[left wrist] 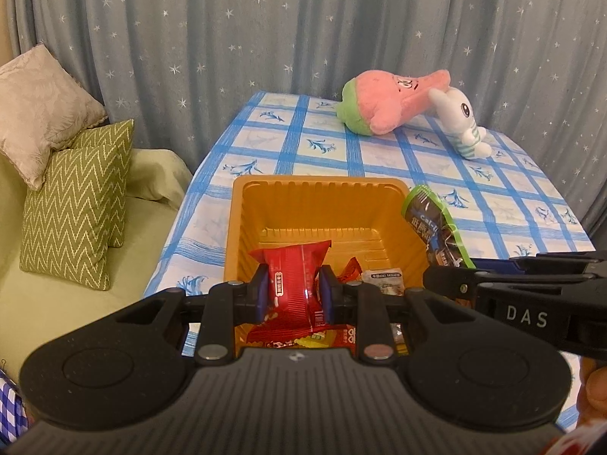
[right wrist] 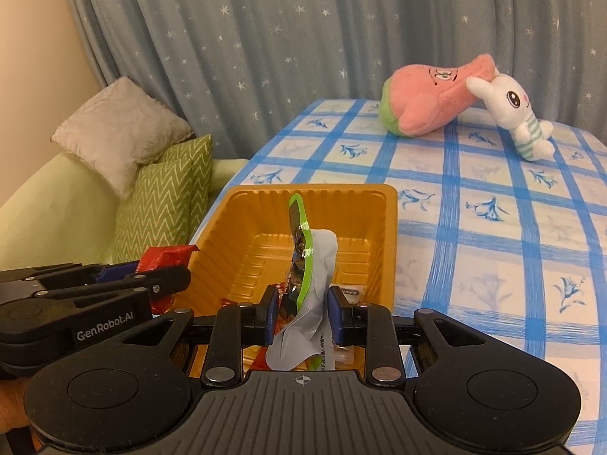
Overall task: Organize snacks
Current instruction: 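Open the left tool to drop the red packet while the right tool drops the white-green snack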
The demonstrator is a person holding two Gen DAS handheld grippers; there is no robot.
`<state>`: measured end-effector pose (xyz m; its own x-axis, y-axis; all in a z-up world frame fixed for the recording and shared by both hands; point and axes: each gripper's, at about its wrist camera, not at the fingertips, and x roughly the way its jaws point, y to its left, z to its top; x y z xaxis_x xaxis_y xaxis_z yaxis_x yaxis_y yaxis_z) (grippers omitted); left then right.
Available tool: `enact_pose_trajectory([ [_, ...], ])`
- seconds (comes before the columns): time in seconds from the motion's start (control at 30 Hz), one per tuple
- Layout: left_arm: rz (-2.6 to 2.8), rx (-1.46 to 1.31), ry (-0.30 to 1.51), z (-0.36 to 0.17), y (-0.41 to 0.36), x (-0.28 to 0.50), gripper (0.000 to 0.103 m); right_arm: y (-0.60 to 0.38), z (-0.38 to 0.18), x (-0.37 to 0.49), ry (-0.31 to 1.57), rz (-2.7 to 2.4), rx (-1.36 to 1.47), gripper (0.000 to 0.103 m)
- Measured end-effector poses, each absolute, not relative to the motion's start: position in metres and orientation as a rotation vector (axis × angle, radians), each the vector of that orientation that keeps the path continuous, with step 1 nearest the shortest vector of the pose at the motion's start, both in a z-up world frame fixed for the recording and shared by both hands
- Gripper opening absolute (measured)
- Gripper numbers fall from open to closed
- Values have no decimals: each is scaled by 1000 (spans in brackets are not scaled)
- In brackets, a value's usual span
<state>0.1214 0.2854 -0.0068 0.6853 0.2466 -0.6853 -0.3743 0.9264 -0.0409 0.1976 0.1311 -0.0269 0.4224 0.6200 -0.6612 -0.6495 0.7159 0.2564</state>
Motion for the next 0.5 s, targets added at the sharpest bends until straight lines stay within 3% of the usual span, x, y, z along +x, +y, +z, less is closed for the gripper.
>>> enact_pose_trajectory([
  [0.5,343,-183,768,-29,299,149,24,146,-47,221,844,799,-45,28],
])
